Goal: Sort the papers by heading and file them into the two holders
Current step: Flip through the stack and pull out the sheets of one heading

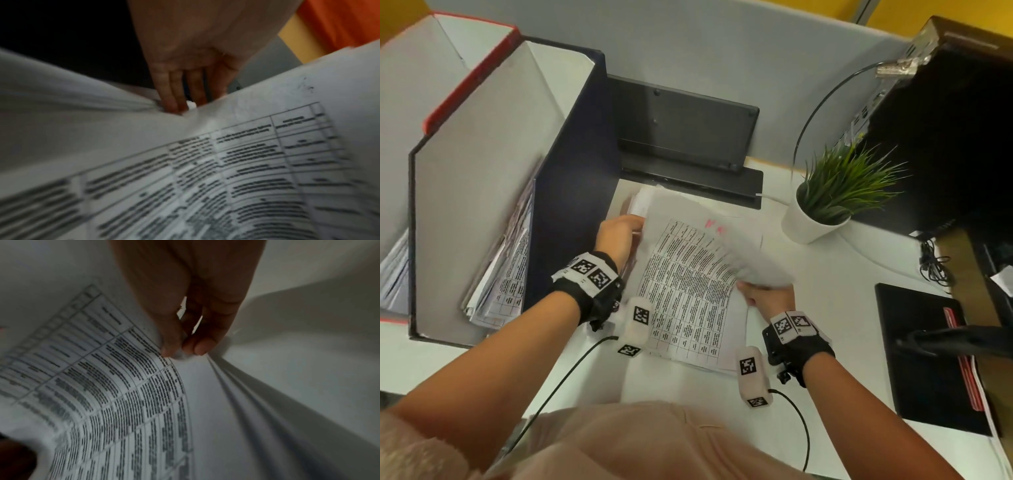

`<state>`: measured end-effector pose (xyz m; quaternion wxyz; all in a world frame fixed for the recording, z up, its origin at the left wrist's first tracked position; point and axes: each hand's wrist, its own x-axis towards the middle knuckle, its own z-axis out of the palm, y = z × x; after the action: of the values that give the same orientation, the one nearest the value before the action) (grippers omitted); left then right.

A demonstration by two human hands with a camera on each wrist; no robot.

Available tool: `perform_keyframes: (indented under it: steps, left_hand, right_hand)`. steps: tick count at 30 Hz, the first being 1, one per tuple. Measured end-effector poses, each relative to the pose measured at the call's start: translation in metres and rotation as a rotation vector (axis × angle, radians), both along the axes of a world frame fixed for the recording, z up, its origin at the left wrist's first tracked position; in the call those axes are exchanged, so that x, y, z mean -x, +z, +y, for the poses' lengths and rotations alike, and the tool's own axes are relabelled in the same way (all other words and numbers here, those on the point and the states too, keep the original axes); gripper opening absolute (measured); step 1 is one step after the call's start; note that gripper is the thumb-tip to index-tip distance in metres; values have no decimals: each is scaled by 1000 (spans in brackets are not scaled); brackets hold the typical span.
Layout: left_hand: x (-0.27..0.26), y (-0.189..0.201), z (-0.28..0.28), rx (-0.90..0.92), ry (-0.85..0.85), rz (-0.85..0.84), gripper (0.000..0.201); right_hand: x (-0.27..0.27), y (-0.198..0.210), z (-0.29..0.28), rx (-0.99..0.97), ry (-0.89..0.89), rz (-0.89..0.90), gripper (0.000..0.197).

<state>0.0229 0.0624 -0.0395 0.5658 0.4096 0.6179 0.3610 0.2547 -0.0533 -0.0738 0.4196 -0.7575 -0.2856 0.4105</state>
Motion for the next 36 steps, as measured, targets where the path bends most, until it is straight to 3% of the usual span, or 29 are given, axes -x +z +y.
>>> perform_keyframes:
  steps: [4, 6, 9, 15, 18, 20, 23, 25, 27, 29, 31, 32, 36]
  left_hand:
    - [6, -5, 4, -17, -71, 421, 13]
    - [7, -5, 7, 24, -147, 530, 28]
    - [5, 0, 10, 52, -220, 673, 47]
    - [3, 3, 11, -68, -336, 765, 21]
    - [5, 1, 9, -84, -367, 800, 36]
    - [6, 1, 3, -217, -356, 822, 36]
    - [5, -2, -10, -490, -236, 623, 19]
    - [3, -4, -16, -438, -152, 382, 23]
    - [3, -6, -17, -298, -92, 180, 19]
    - [3, -5, -17, -182, -64, 19, 21]
    - [4, -1, -18, -121, -55, -66, 31]
    - [4, -1, -19, -114, -69, -91, 31]
    - [1, 4, -19, -61, -149, -98, 38]
  right_hand:
    - [-3, -5, -7, -136, -58, 163, 36]
    - [-4, -6, -7, -130, -111, 272, 40]
    - [-3, -6, -6, -134, -68, 238, 40]
    - [-1, -8, -5, -169, 1, 111, 45]
    - [-2, -9, -4, -154, 23, 59, 45]
    - [-3, -9, -2, -134, -26, 154, 55]
    - [-5, -8, 5, -77, -196, 419, 52]
    - [-7, -6, 7, -78, -256, 452, 52]
    - [-9, -4, 7, -113, -235, 379, 55]
    - [-11, -6, 4, -126, -157, 178, 57]
    - [-11, -5, 3, -102, -25, -117, 45]
    - [-11, -4, 3, -78, 3, -167, 39]
    - [-6, -1, -1, -103, 73, -76, 41]
